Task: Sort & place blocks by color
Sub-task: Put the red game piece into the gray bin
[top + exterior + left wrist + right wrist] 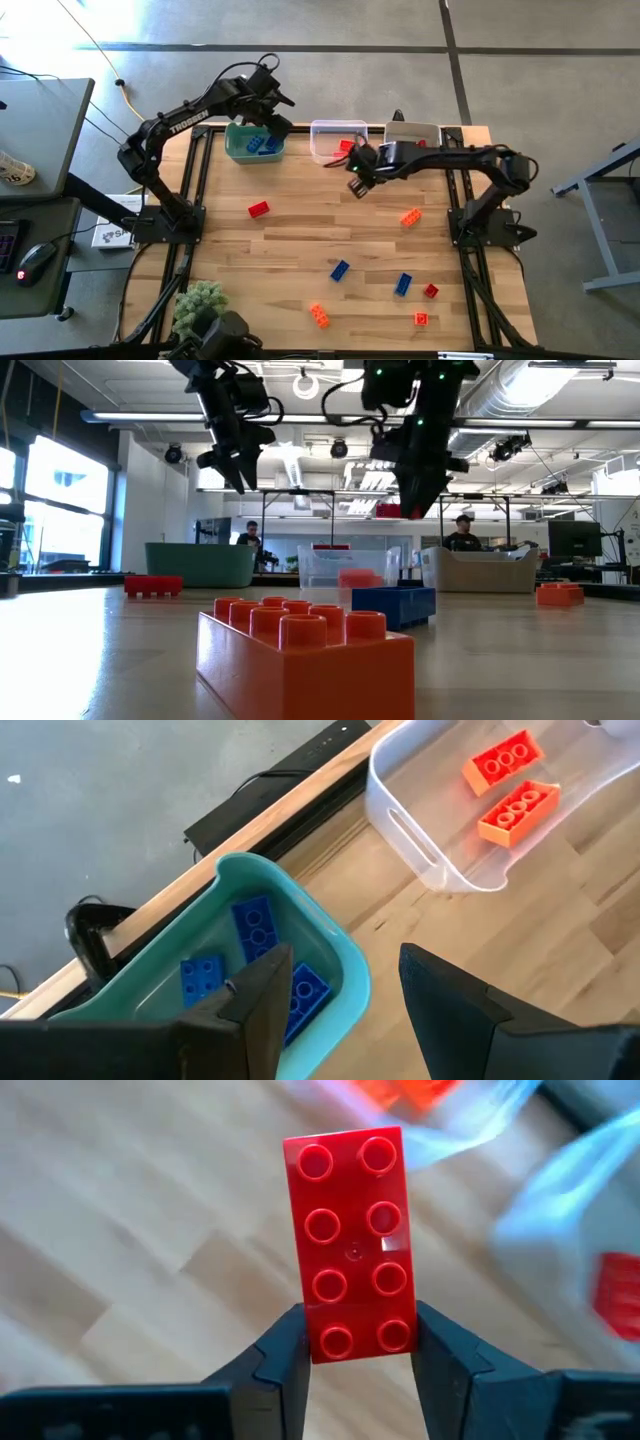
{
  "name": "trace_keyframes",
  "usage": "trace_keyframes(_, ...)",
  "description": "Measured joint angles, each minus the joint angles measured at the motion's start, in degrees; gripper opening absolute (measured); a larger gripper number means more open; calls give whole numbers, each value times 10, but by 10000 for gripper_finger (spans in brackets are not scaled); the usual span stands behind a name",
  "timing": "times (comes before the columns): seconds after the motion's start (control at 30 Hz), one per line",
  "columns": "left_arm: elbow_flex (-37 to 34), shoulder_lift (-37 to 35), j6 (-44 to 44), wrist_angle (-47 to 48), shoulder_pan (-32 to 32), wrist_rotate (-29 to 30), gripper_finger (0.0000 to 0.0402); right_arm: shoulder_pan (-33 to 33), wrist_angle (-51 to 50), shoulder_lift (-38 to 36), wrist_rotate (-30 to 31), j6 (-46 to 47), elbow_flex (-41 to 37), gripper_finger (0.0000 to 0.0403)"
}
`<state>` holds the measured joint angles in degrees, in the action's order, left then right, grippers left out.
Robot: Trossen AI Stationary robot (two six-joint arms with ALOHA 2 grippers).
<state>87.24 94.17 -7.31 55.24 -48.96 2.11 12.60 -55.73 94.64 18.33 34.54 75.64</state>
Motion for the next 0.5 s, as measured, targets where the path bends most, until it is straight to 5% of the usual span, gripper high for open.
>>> trace_keyframes(0.23,0,0,-1,0,28,0,172,60,-88,-54,80,-25,0,115)
trace_keyframes(0.5,0,0,-36,0,81,0,172,160,-52,-106,53,-80,-92,115)
